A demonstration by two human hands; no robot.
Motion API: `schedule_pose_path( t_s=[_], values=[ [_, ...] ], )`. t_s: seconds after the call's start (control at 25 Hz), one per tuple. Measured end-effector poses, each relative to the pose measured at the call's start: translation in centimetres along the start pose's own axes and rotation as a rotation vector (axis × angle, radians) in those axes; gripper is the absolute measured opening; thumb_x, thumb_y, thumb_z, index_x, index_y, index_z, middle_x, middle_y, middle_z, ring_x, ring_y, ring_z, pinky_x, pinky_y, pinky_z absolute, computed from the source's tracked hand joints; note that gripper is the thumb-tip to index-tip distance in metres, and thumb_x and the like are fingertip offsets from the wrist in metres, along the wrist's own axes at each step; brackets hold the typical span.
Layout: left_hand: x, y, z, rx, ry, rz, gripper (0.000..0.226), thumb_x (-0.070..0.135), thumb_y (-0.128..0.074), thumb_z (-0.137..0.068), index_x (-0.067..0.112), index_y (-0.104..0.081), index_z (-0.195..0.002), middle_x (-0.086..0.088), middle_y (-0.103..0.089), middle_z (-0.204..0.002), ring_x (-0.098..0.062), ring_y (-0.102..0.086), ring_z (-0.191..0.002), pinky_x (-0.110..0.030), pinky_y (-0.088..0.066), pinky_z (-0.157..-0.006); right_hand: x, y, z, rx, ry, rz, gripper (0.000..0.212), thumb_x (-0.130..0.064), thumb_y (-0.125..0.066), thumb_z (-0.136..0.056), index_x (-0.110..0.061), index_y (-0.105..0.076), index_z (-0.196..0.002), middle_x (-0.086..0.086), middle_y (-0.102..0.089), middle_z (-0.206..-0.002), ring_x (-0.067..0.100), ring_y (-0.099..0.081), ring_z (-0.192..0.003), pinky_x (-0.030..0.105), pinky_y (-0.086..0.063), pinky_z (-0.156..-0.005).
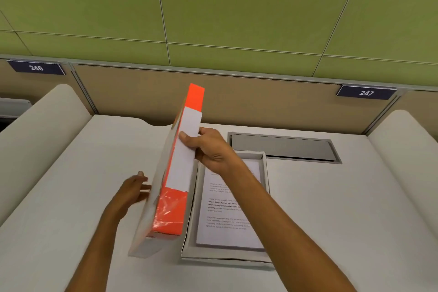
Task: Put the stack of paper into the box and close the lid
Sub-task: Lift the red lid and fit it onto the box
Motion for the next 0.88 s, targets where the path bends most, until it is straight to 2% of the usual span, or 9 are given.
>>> schedule_pose_path(
  t_s=[0.12,0.2,0.36,0.48,0.6,0.72,0.76,0.88],
  values=[
    [-1.5,-2.7,0.5,-0.153,0.104,0.204,0.063,0.059,-0.032,-0.095,0.008,-0.067,-0.106,-0.015,-0.074,-0.096,-0.031,-0.068,-0.088,-0.042,-0.053,-0.075,-1.0,3.7,1.8,-0.007,0.013,-0.041,0.028,-0.006,-0.066,-0.088,0.003,-0.062,-0.114,0.010,-0.070,-0.103,0.019,-0.069,-0.088,0.028,-0.060,-0.079],
    [-1.3,-4.2,0.6,-0.213,0.081,0.235,0.062,0.062,-0.032,-0.093,0.015,-0.069,-0.111,-0.012,-0.076,-0.103,-0.030,-0.070,-0.096,-0.043,-0.054,-0.079,-1.1,7.4,3.2,0.039,0.021,0.017,0.037,-0.013,-0.070,-0.085,0.003,-0.063,-0.118,0.011,-0.072,-0.109,0.020,-0.069,-0.093,0.030,-0.059,-0.083],
    [0.6,-7.0,1.1,-0.240,-0.120,0.043,0.062,0.072,-0.034,-0.087,0.034,-0.055,-0.131,-0.002,-0.069,-0.123,-0.027,-0.067,-0.112,-0.048,-0.053,-0.095,-0.5,16.5,6.6,0.263,0.052,0.271,0.038,-0.033,-0.075,-0.081,-0.003,-0.072,-0.103,0.007,-0.077,-0.101,0.021,-0.074,-0.091,0.029,-0.061,-0.077],
    [1.6,-9.4,1.7,-0.153,-0.245,-0.178,0.071,0.074,-0.027,-0.087,0.033,-0.038,-0.144,-0.002,-0.052,-0.143,-0.029,-0.053,-0.128,-0.052,-0.042,-0.108,1.8,21.8,7.9,0.398,0.037,0.459,0.049,-0.050,-0.069,-0.079,-0.006,-0.072,-0.100,0.006,-0.077,-0.097,0.022,-0.075,-0.087,0.042,-0.060,-0.085],
    [2.1,-11.9,2.6,-0.076,-0.311,-0.391,0.062,0.056,-0.021,-0.097,0.025,-0.026,-0.151,-0.007,-0.041,-0.153,-0.034,-0.044,-0.136,-0.050,-0.035,-0.111,4.9,25.4,8.7,0.471,-0.014,0.524,0.071,-0.067,-0.063,-0.068,-0.003,-0.072,-0.097,0.010,-0.076,-0.095,0.023,-0.075,-0.085,0.045,-0.059,-0.087],
    [1.5,-13.4,2.8,-0.036,-0.359,-0.447,0.065,0.057,-0.021,-0.094,0.024,-0.026,-0.150,-0.008,-0.049,-0.147,-0.034,-0.053,-0.128,-0.050,-0.043,-0.105,7.6,27.6,8.8,0.477,-0.021,0.556,0.102,-0.086,-0.059,-0.054,0.006,-0.067,-0.097,0.019,-0.073,-0.096,0.027,-0.074,-0.086,0.044,-0.059,-0.086],
    [1.0,-13.6,2.5,-0.021,-0.369,-0.461,0.067,0.058,-0.021,-0.092,0.024,-0.027,-0.150,-0.007,-0.052,-0.144,-0.033,-0.057,-0.125,-0.050,-0.045,-0.103,8.5,28.1,8.6,0.481,-0.031,0.560,0.099,-0.084,-0.058,-0.058,0.007,-0.066,-0.098,0.020,-0.072,-0.097,0.028,-0.073,-0.086,0.045,-0.059,-0.086],
    [-0.5,-14.2,1.7,0.009,-0.370,-0.493,0.069,0.061,-0.022,-0.091,0.025,-0.028,-0.149,-0.006,-0.056,-0.140,-0.030,-0.061,-0.119,-0.050,-0.050,-0.100,10.3,29.2,8.3,0.509,-0.073,0.574,0.066,-0.056,-0.055,-0.087,0.009,-0.064,-0.099,0.024,-0.070,-0.099,0.032,-0.071,-0.090,0.044,-0.058,-0.087]
  ],
)
Point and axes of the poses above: each hand's wrist, its own z-axis away from the middle knuckle, its own y-axis out of the back of the hand, x = y × z, the point moved 9 cm from there along -z, towards the middle knuckle
